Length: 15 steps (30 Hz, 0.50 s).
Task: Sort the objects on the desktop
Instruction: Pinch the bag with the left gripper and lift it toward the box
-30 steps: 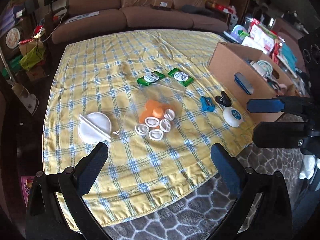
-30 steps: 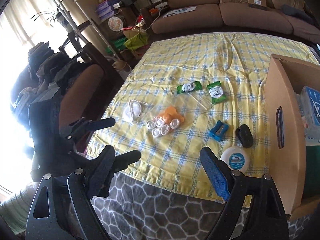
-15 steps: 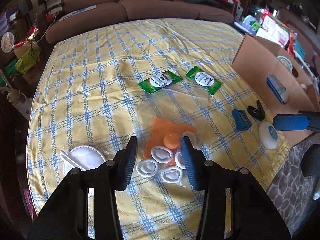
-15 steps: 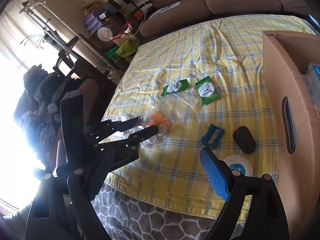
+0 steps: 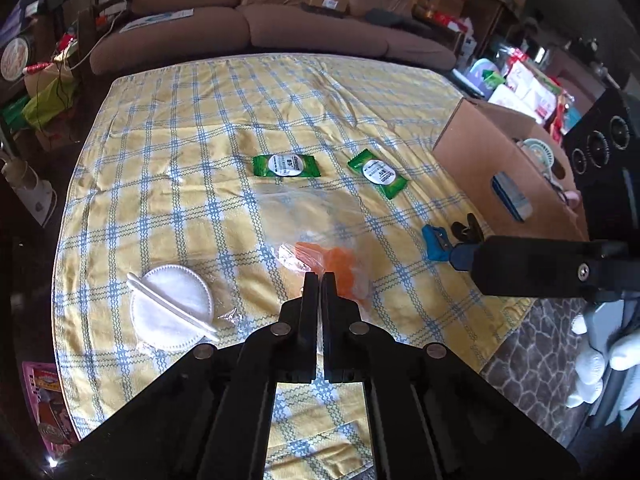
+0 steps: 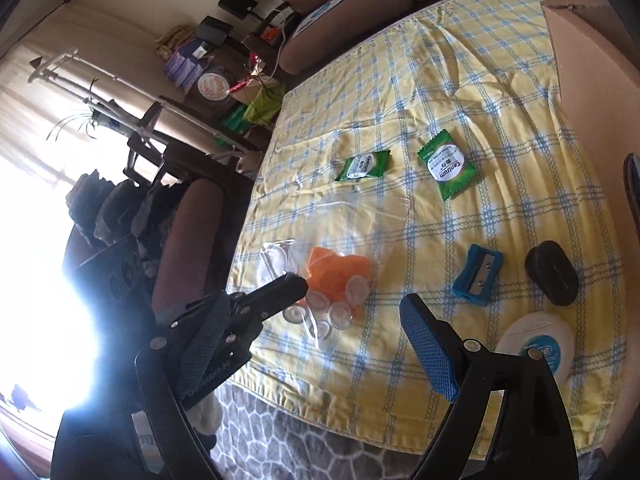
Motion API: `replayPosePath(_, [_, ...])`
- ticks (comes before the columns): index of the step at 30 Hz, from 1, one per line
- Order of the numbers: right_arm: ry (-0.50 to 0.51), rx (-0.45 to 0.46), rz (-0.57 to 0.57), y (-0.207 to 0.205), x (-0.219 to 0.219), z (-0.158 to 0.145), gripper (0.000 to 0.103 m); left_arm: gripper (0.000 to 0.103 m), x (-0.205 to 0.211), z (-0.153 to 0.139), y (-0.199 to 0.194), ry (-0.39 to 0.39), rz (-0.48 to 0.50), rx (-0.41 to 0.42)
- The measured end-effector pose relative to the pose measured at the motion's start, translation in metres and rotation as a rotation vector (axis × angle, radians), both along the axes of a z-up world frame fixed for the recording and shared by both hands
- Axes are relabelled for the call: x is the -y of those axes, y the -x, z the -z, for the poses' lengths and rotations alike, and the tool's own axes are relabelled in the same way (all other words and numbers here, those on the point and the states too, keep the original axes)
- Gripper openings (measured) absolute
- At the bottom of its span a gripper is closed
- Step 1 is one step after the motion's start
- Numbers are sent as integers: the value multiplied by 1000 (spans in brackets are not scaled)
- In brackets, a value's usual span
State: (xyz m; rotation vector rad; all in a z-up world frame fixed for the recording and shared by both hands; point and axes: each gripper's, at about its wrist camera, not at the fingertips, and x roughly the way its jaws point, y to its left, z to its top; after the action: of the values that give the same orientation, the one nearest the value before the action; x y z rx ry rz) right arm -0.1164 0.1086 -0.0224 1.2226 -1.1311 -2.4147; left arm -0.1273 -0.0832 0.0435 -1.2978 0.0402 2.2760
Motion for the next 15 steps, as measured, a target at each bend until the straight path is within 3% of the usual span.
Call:
replayPosePath(2, [28,31,20,8,2,9,84,2,2,0,-6,-15,-2,5])
replayPosePath(6, [-19,93,24,21,10,21,75,2,7,1,-16,-65,-11,33])
replayPosePath(9, [-7,113,18,25,13,31,60,2,11,4,-18,-122,-19,76])
replayPosePath(15, [77,45,24,17,7,30,20,2,16,-3,-19,-191,-21,95])
